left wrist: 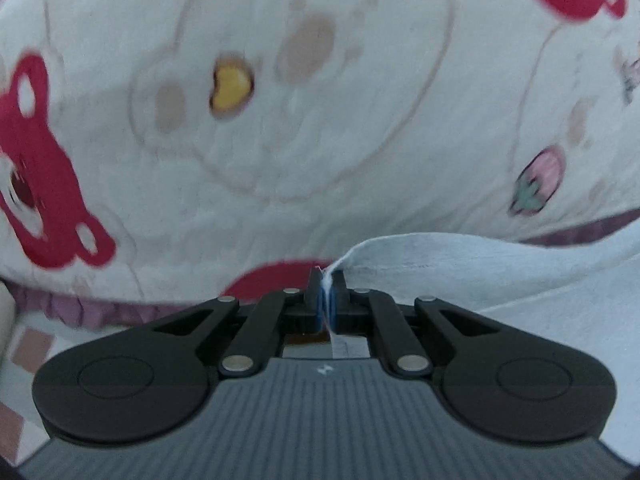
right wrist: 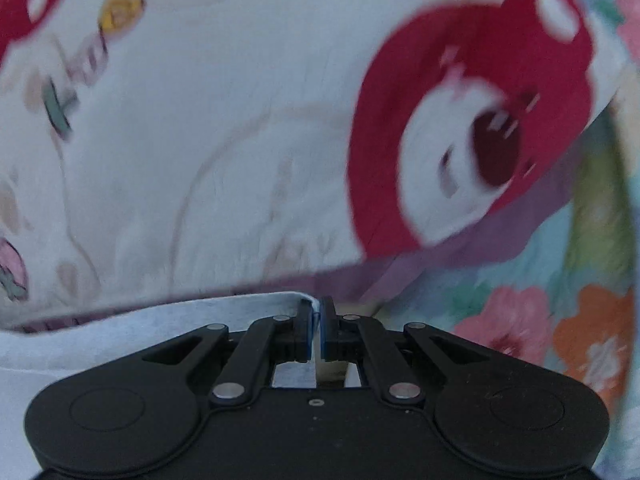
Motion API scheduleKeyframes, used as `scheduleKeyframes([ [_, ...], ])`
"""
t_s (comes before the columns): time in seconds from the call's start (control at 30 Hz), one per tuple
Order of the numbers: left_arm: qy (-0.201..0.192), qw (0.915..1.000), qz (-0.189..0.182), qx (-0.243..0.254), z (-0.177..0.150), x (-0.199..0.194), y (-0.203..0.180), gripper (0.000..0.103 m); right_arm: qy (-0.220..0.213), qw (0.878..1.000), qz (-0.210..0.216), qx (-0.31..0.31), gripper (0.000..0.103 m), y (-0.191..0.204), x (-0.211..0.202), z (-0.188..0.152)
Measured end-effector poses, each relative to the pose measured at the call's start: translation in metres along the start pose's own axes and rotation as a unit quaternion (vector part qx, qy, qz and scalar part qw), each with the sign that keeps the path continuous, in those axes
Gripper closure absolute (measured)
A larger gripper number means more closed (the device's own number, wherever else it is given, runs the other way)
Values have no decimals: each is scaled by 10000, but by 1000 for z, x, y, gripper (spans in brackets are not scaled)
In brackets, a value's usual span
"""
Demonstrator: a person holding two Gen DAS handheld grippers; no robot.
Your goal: Fold clothes
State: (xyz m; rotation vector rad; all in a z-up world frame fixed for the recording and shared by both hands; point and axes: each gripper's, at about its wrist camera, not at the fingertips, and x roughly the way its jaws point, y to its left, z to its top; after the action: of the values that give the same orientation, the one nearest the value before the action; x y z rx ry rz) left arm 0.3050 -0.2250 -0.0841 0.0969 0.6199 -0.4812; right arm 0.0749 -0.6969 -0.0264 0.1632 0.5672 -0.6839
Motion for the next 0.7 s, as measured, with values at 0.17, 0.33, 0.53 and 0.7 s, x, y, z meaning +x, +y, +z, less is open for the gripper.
scheduleKeyframes([
  [0.17, 757, 9969, 28, -214, -21, 47, 1, 73, 657, 9969, 38, 441, 69, -7, 36, -27],
  [0.33, 847, 9943, -450, -471, -43, 43, -1, 61, 1113, 9849, 612, 1175, 65, -46, 24, -59],
  [0.53, 1128, 9896, -886, -81, -76, 19, -20, 61, 1432, 9798, 736, 1183, 65, -79, -8, -105],
  [0.7, 1379, 9848, -1024, 259, -120, -14, -26, 57, 1649, 9762, 661, 1241, 65, -99, -54, -157],
])
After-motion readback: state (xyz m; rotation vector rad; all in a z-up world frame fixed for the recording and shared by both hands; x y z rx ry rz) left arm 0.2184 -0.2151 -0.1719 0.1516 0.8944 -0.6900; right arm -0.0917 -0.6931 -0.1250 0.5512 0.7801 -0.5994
